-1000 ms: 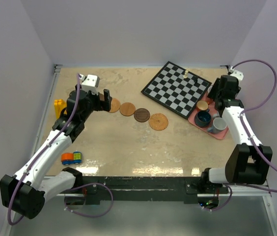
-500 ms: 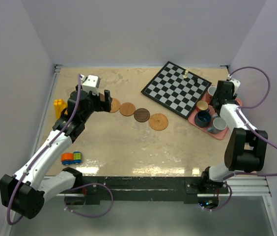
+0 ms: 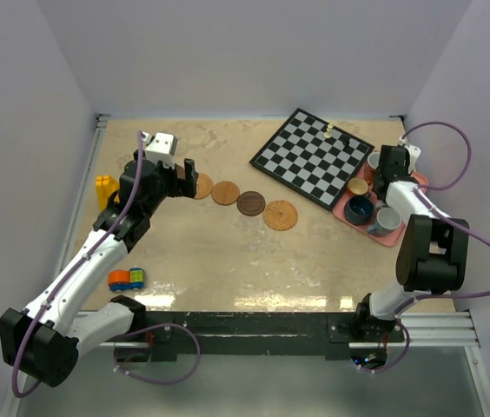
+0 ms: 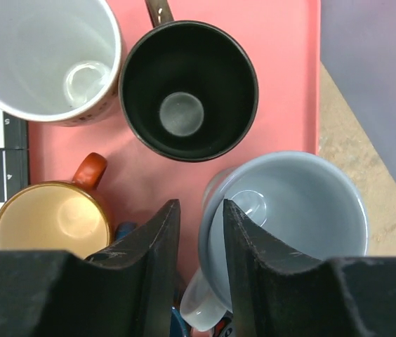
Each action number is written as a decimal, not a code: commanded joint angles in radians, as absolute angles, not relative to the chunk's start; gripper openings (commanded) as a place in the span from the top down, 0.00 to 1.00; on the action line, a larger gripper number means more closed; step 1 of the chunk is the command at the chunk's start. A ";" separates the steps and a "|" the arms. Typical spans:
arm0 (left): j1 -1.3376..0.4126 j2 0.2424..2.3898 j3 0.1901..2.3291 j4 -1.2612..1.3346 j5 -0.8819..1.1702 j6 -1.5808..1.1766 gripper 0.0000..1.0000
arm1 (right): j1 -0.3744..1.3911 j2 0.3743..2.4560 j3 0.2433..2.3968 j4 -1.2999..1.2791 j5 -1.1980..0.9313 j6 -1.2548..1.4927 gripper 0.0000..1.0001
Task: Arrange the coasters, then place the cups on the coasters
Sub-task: Pick up the cup from the tray, then place the cup at the center of the board, then pick up the cup at the center of the board.
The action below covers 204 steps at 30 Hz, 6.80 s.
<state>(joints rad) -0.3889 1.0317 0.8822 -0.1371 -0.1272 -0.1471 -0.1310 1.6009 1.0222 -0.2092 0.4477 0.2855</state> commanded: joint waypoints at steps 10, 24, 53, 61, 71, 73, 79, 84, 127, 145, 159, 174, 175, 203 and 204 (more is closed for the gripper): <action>-0.394 1.002 0.902 -0.115 -0.141 -0.144 0.00 | -0.133 1.603 1.046 -0.207 0.560 0.299 0.78; -0.397 0.989 0.900 -0.112 -0.137 -0.143 0.00 | -0.132 1.526 1.103 -0.281 0.618 0.296 1.00; -0.486 0.936 0.795 0.092 0.283 0.037 0.04 | 0.478 1.491 1.598 -0.535 0.554 0.443 1.00; -0.612 0.953 0.749 0.161 0.269 0.063 0.11 | 0.663 1.600 1.583 -0.439 0.414 0.508 1.00; -0.836 1.069 0.785 0.160 -0.115 0.009 0.14 | 0.765 1.663 1.571 -0.354 0.364 0.572 1.00; -0.873 1.094 0.792 0.179 -0.181 0.009 0.14 | 0.778 1.677 1.580 -0.362 0.362 0.587 1.00; -0.928 1.157 0.782 0.265 -0.428 0.009 0.16 | 0.795 1.689 1.588 -0.362 0.342 0.595 1.00; -0.934 1.198 0.770 0.333 -0.445 -0.011 0.20 | 0.801 1.683 1.568 -0.345 0.313 0.606 1.00; -0.969 1.193 0.422 0.526 -0.330 -0.175 1.00 | 0.839 1.695 1.316 -0.247 0.284 0.673 0.99; -0.969 1.091 0.307 0.534 -0.374 -0.212 0.76 | 0.911 1.764 1.338 -0.325 0.446 0.692 0.93; -0.968 0.856 0.227 0.390 -0.396 -0.328 0.48 | 0.992 1.861 1.405 -0.382 0.531 0.723 0.73; -0.968 0.851 0.202 0.439 -0.437 -0.339 0.25 | 0.988 1.832 1.552 -0.391 0.468 0.660 0.34; -0.968 0.848 0.202 0.445 -0.439 -0.336 0.21 | 0.983 1.819 1.555 -0.393 0.466 0.654 0.31; -0.968 1.345 0.568 0.298 -0.537 -0.442 0.31 | 0.563 1.295 1.263 -0.316 0.354 0.503 0.28; -0.969 1.350 0.568 0.302 -0.534 -0.442 0.32 | 0.563 1.290 1.258 -0.314 0.354 0.503 0.28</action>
